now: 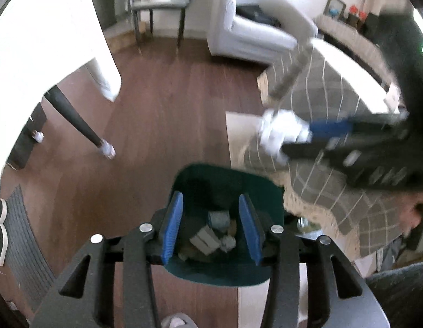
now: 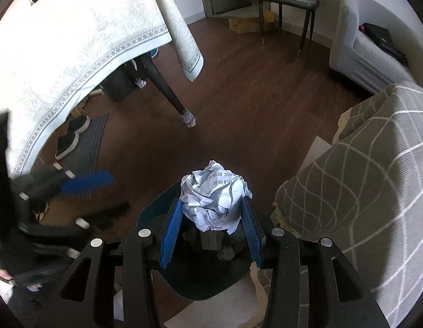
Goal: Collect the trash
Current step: 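Open the right tool to drop the foil wrapper into the bin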
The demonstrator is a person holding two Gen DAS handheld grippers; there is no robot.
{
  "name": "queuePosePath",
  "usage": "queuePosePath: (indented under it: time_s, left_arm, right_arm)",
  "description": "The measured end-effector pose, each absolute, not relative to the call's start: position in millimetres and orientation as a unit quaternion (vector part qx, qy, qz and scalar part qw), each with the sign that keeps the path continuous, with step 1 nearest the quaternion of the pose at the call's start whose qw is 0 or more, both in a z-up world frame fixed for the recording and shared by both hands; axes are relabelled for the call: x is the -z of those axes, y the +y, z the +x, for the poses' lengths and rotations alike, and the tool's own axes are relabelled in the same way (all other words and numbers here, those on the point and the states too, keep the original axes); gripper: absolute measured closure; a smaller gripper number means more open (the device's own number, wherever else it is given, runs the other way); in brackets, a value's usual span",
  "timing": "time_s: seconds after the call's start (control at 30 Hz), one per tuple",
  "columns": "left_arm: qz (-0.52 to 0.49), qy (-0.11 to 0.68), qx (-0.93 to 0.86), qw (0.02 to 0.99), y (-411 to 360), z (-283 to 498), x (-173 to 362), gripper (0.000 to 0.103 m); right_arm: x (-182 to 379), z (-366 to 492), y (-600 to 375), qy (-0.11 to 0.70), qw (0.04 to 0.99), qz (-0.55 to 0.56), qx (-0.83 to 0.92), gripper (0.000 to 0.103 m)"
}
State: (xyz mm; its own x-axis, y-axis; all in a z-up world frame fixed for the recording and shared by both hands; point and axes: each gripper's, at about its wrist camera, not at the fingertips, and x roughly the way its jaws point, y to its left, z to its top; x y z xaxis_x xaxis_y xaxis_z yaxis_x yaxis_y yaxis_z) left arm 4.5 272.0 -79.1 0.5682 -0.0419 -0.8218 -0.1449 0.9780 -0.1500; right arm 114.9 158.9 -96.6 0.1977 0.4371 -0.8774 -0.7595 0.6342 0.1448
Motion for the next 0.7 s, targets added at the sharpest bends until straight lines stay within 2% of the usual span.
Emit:
queuePosePath:
  time_s: [0.1,0.57,0.7]
  left_arm:
    - [-0.107,0.442,-0.036,0.890,277,3,59,0.059]
    - [-0.112,0.385,-0.065,0.914,286,5,6,0.084]
    - [-0.117,0.372,-0.063,0.919,283,6,-6,0.085]
  right_arm:
    - [104,115,164,0.500,0.752,-0.165,-0.396,0.058]
    - [170,107,176,0.549,0.714,-0.181,-0.395,0.058]
    - [181,100,174,0.556,0.704,-0.192,-0.398,0.057]
